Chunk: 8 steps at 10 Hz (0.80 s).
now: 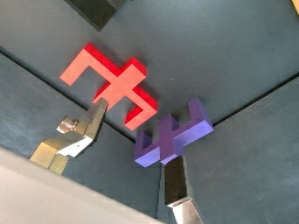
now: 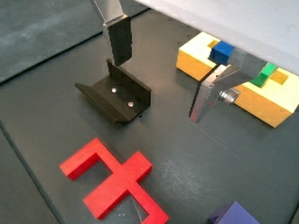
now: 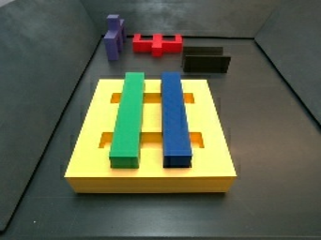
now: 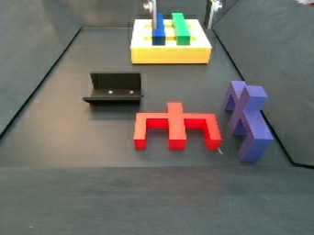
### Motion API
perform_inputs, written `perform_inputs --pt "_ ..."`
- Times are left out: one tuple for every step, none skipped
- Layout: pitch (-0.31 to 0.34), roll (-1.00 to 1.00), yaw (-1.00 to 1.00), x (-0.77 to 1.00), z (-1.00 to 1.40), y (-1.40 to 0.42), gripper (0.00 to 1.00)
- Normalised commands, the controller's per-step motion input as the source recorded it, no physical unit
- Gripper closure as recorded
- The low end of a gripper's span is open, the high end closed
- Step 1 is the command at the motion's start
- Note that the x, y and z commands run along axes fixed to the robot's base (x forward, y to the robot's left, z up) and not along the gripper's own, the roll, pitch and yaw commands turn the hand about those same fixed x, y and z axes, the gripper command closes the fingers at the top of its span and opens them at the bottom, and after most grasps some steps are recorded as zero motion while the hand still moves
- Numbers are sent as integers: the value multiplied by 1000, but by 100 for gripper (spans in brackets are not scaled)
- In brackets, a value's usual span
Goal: Pick up the purple object. Move up. Move to above the board. Insert the purple object.
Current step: Pick up the purple object.
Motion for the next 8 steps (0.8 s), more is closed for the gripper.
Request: perform_inputs --pt "-97 -121 -443 -280 -9 357 0" --pt "-111 -130 -477 -289 -14 311 0" --pt "-93 -100 -551 -260 -29 263 0" --pt "-66 -81 -629 -171 -57 231 0" --pt "-59 -70 -677 -160 -63 194 0" --pt "-49 -54 -697 -177 -69 183 0" --pt "-50 -47 -657 -277 -31 203 0" --pt "-50 -41 -640 -294 -29 223 0"
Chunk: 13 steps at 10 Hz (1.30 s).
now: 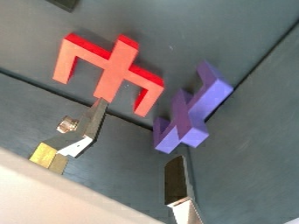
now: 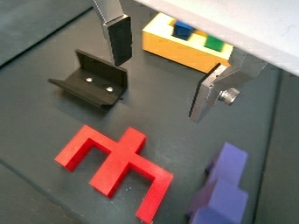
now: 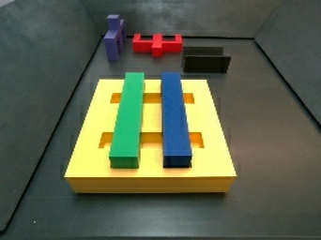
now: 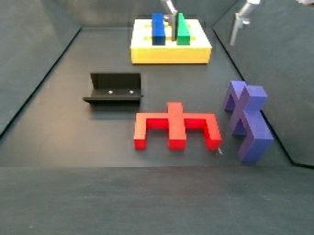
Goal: Pick up the purple object. Move up. Move to above the board. Insert the purple object.
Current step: Pick up the purple object.
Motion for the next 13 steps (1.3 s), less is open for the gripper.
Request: perform_inputs --pt "-47 -36 -637 -294 -31 229 0" --pt "-60 -47 -620 -309 -60 237 0" --pt "-97 -43 -586 -414 -100 240 0" --pt "-114 -44 -580 -440 -94 237 0" --pt "-114 -43 -583 -437 -91 234 0" --pt "-136 -30 -574 -460 -86 211 0" --pt "-190 -4 -566 -466 -97 60 0" --pt "-219 -1 -606 -417 -140 3 0" --pt "-251 0 -597 -309 -237 14 0" --pt "-211 0 -663 -166 -337 63 0" --pt "-194 0 -700 -137 -343 123 0" --pt "-140 0 -740 -97 -229 137 0" --pt "0 -17 -780 29 -274 229 0"
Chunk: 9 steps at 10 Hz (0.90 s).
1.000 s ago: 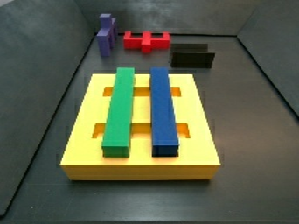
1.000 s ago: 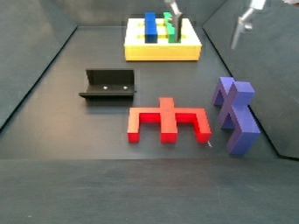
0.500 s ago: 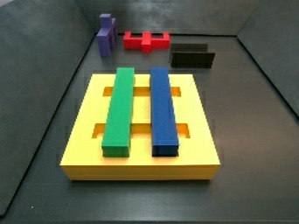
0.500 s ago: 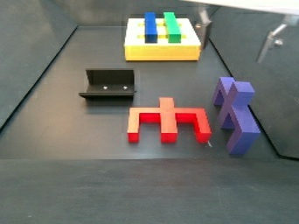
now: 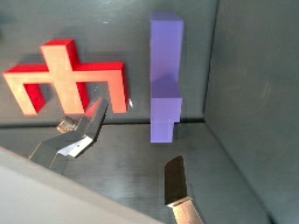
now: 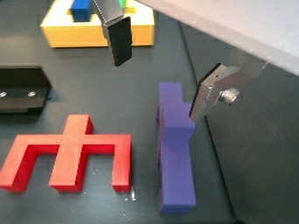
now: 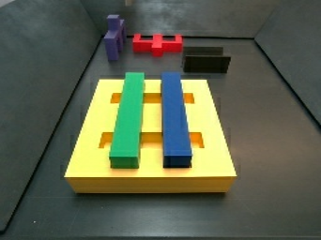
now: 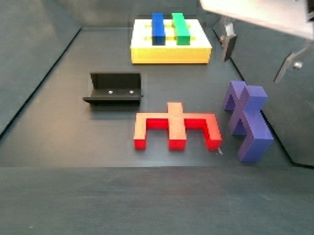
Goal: Pick up the purple object. Move up. Move to above the board. Insert the purple object.
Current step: Pick up the purple object.
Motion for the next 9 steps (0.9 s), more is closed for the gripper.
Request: perform_inputs --pt "0 -4 -831 3 -274 186 0" --pt "0 -10 -843 0 -263 160 0" --pt "0 -64 -783 -186 -180 83 0" --pt "-39 -139 -614 -194 -251 0 0" --pt "-60 -171 -646 -214 -246 0 0" --pt "-54 -181 -689 -114 -237 0 0" --pt "-26 -170 -757 -46 -246 0 0" --pt "-4 -167 -846 0 -263 0 0" --pt "0 -133 -863 0 -243 0 0"
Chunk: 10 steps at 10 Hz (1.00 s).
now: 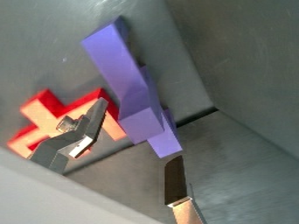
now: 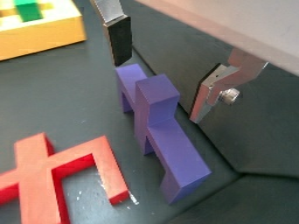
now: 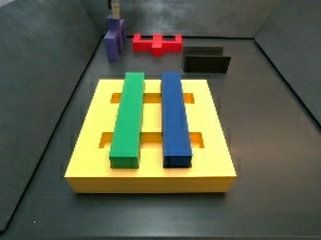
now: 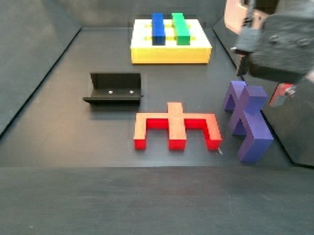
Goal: Pick up the purple object. Move up. Move to above the board. Insert the purple object.
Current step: Pick up the purple object.
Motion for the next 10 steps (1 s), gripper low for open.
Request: perform_inputs --pt "0 -113 -837 0 -220 0 0" --pt "-11 -63 -746 0 -186 0 0" --pt "-10 -30 -651 0 -157 9 0" --pt "-24 -4 -477 -97 -106 0 0" --pt "-17 0 -349 0 -126 0 0" --pt "0 0 -209 83 -183 0 0" --pt "0 13 -80 206 -249 0 0" --pt "0 37 -43 211 -246 0 0" --pt "0 46 -37 69 -183 0 0" --pt "0 27 -54 0 -103 0 0"
